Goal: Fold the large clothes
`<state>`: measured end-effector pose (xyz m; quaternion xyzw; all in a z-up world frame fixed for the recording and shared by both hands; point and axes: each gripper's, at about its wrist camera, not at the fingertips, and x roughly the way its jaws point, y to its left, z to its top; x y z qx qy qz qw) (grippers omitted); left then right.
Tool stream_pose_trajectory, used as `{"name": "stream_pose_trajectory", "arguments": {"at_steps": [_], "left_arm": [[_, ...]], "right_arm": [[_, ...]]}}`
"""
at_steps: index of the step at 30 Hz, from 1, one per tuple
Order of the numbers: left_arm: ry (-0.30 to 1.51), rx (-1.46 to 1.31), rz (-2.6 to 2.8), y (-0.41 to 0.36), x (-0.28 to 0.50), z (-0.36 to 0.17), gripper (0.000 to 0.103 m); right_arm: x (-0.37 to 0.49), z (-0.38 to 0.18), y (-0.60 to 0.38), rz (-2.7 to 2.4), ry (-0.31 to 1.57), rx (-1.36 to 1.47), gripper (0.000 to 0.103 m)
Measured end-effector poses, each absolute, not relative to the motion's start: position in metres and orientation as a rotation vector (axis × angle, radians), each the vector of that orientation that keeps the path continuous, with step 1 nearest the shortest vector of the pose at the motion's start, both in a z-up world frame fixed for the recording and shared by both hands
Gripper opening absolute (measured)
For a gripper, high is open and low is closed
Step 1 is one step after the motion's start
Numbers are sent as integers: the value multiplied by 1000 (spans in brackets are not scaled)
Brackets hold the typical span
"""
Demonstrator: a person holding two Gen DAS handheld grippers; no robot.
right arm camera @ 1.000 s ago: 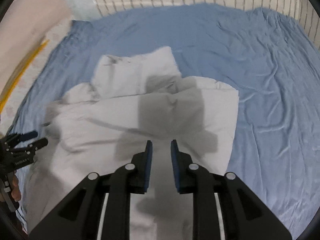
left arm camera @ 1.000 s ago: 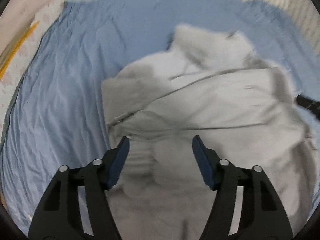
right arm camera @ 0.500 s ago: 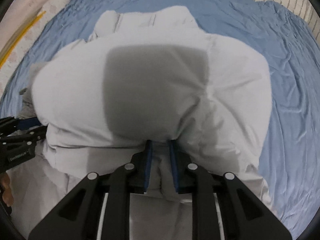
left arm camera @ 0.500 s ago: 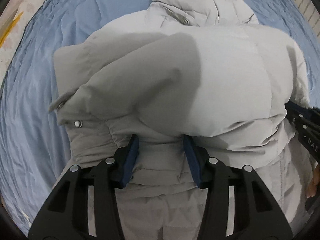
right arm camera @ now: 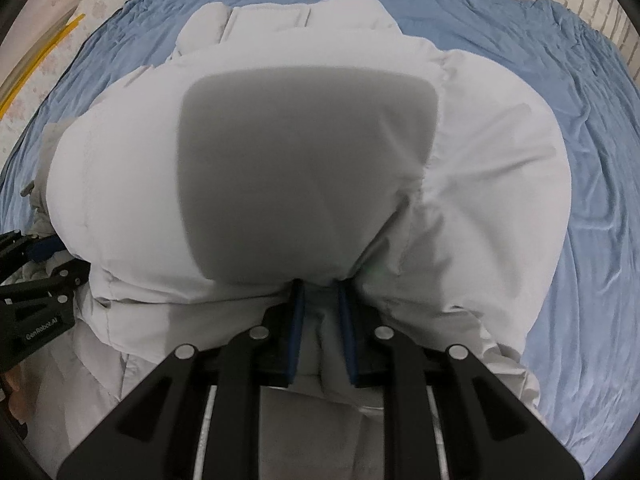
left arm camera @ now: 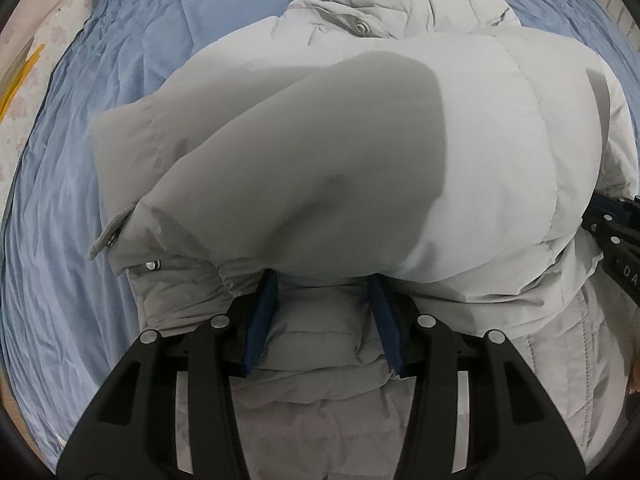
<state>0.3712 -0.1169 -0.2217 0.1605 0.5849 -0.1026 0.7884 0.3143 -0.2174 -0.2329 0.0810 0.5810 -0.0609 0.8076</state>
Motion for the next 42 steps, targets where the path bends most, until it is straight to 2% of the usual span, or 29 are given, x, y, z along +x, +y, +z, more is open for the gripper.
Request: {"name": "stream_pose_trajectory", "arguments": {"at_steps": [5,11,13,15,22,23,25,31,38,42], "left_arm": [[1258,345,-219,-119,369,-221,48],[1198,318,-306,-94,330,-175,48],[1168,360,-294,-81,306,-158,50],[1140,376,-285,-64,282,-145,53],[1096,324,-265,15,180,-116,53],[1105,319,-261,25,186,-114,52],[1142,285,-266,33,171,-120,50],[1176,197,-263,43,111,-143,41],[1163,149,-205,57,67,-160,41],[1177,171,-189,67,58,-173,39]], "right_arm": [[317,-232,-220,-128,1254,192,18],[270,-198,-229,-63,1141,196,22],[235,-177,-230,-77,1096,144,41],[202,-163,-234,-113,1078,134,47],[96,-155,-252,-230,1128,151,46],[86,-159,-253,-246,1149,130,45],[63,-160,-247,-276,1155,102,41],[3,-137,-242,-306,1066,168,38],[-52,-133,-230,-326,1008,162,35],[-73,-148,-238,-331,1050,220,32]]}}
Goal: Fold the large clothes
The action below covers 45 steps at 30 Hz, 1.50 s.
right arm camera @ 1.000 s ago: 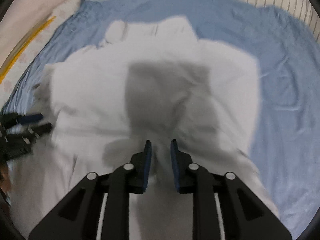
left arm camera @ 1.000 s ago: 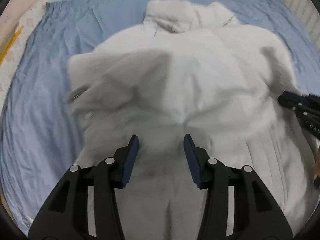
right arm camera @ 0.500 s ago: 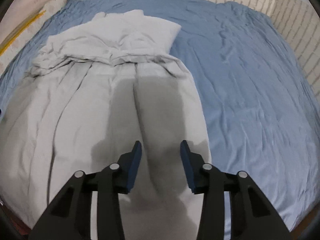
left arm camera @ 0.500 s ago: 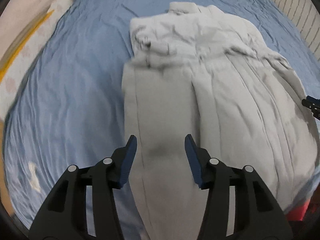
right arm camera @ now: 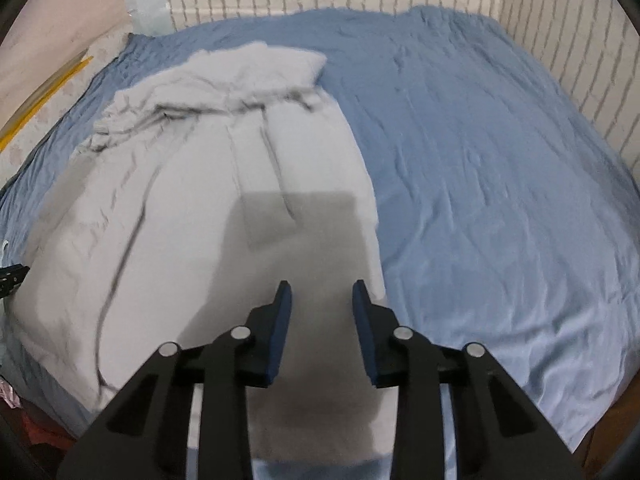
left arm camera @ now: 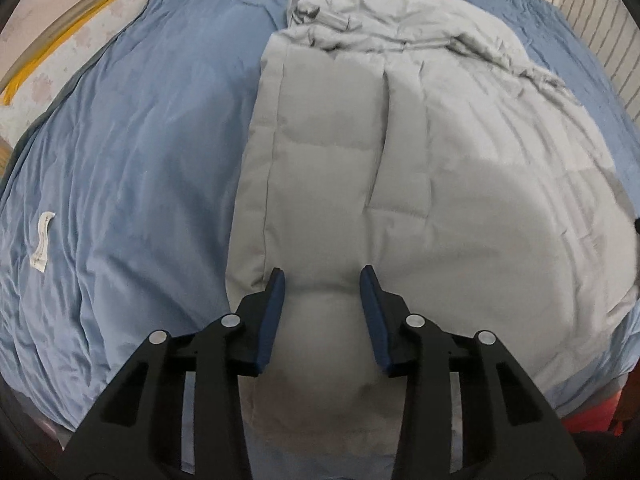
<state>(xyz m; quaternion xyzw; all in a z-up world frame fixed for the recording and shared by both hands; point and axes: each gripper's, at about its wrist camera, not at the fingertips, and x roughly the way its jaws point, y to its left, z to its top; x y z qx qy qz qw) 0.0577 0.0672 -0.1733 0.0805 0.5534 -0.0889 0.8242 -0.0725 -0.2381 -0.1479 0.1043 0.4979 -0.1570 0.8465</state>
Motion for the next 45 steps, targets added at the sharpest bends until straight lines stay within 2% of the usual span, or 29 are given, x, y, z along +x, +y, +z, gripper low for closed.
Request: {"name": "stream_pose_trajectory", "arguments": {"at_steps": [3,14,20,23,24,25,26,27,28,29,31,34,40,45], "left_arm": [[1199,195,-184,64,62,-193,39],[1213,161,-202,68,76,-221,39],[1168,140,-193,86,62,-202,38],[1118,103,-209,98,44,-184,49],[1104,96,-211,101,39,-179,55],[1086,90,-211,105,32,-174,65],[1066,92,-203,106,25,-171,71],[1041,100,-183,110,18,-167,81],[1026,106,-172,113,12,-164,87],[1016,110,-163,116,7,-163,87],[1008,106,-152,126,-4,-160,87],[1004,78,-154,139,-17,-155,87],[1004,61,-151,140,-25,-155,91],[997,48,-141,137,-20,-158,95]], "right_arm": [[-77,-170,-244,-335,1092,254,28],[-51,-225,-230,-335,1137,167,27],[-62,-208,-234,-334,1084,221,30],[-83,-185,-236,-314,988,268,32],[-91,-179,-236,-324,952,273,38],[-98,-174,-235,-333,919,276,50],[-103,-171,-235,-339,899,277,56],[-108,-168,-234,-352,875,271,63],[-113,-166,-232,-364,860,257,65],[-116,-165,-232,-373,855,247,67],[-122,-164,-231,-407,845,234,79],[-128,-160,-230,-430,821,236,87],[-135,-142,-213,-449,778,120,96],[-135,-148,-211,-456,814,75,96]]}}
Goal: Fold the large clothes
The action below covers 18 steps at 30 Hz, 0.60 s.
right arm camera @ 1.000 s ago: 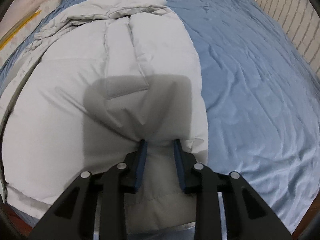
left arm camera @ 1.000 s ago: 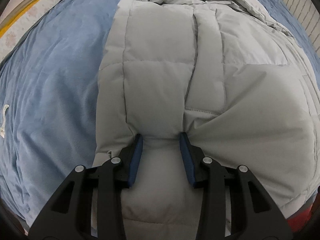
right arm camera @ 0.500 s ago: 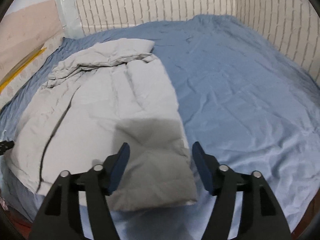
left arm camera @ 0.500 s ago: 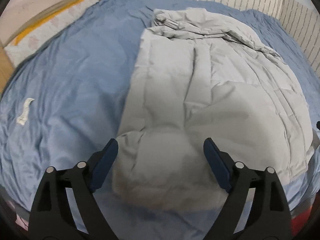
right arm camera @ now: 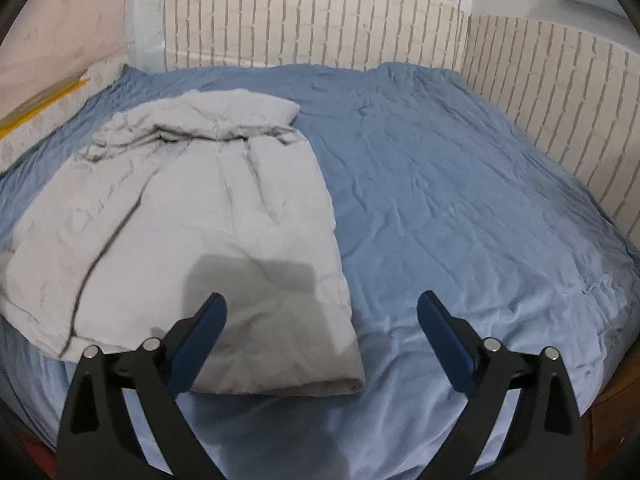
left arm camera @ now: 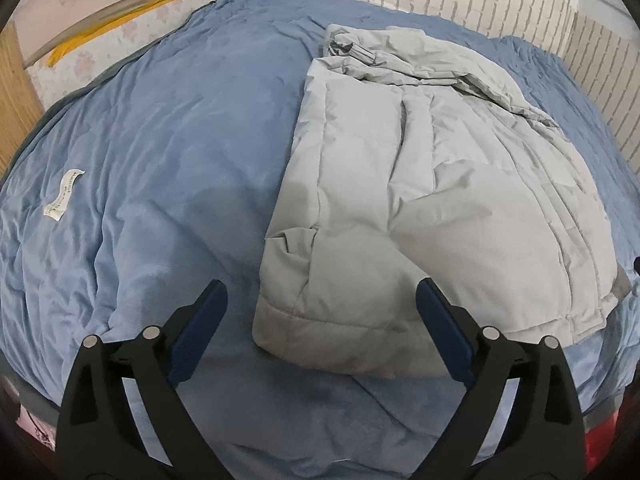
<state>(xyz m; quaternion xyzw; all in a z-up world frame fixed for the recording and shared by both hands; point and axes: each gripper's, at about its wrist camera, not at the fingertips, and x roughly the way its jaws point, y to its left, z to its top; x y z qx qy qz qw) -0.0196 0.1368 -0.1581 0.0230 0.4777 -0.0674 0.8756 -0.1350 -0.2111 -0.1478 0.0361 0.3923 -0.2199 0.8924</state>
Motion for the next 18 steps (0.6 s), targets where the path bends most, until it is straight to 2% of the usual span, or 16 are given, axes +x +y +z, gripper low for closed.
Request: {"name": "stream_pose_trajectory", "arguments": {"at_steps": [3,6,18], "left_arm": [[1013,57,-142,134,-16,-164,95],[999,71,-148,129,-13,-167,100],[1044,-39,-209,130,2,-201,100]], "right_arm": [[-137,-156,-211,-470,839,75,96],[-137,-164,-213,-495,847,70,96],[-138,-179,-222,-475,788,137,96]]}}
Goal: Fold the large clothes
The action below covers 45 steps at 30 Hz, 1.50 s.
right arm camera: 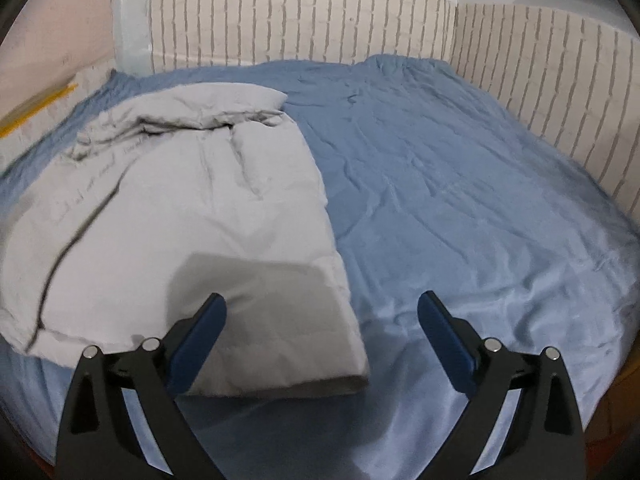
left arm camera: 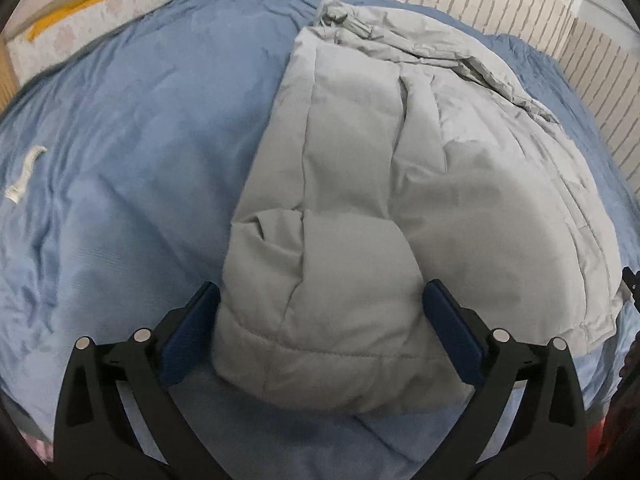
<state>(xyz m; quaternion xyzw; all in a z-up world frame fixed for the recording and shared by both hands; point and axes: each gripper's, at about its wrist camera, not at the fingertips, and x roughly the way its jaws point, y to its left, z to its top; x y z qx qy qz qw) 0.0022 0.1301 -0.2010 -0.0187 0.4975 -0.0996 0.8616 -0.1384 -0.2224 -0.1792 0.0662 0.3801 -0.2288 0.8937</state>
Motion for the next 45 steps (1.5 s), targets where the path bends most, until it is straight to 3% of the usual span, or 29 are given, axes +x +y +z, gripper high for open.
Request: {"name": "stream_pose_trajectory", "arguments": {"at_steps": [5,13,20,24,25,27,30,34,35,37,45], "left_arm": [[1045,-38,-219,123,7,-209,100],[1019,25,-225,110,3,-207,87],[997,23,-231,111,6,-206,82],[990,21,-227,113,3,-202,72],[989,26,-227,112,3,-202,70],[988,32,-226,112,0,-199,66],[985,43,-231,113,-2,-194,61],[985,82,-231,108,-1,-189,56],[987,92,-233,107,0,-186,54],[988,93,-258,107,0,-181,42],[985,143,-302,88,20,-153,29]], "right_arm": [[-132,-185,-219,-476,806,114,96],[-137,-197,-228,-481,811,172,97],[-143,-213,-238,-457,804,322,97],[-145,-225,-239,-388,830,429,95],[-145,-225,-237,-373,832,433,84],[-143,-224,-231,-338,843,423,76],[-138,-220,-224,-303,857,381,47],[-120,-216,-218,-261,890,326,25],[-115,-214,-217,-254,895,328,22],[-112,-208,-217,-251,892,337,17],[-93,-169,-226,-206,850,315,14]]}}
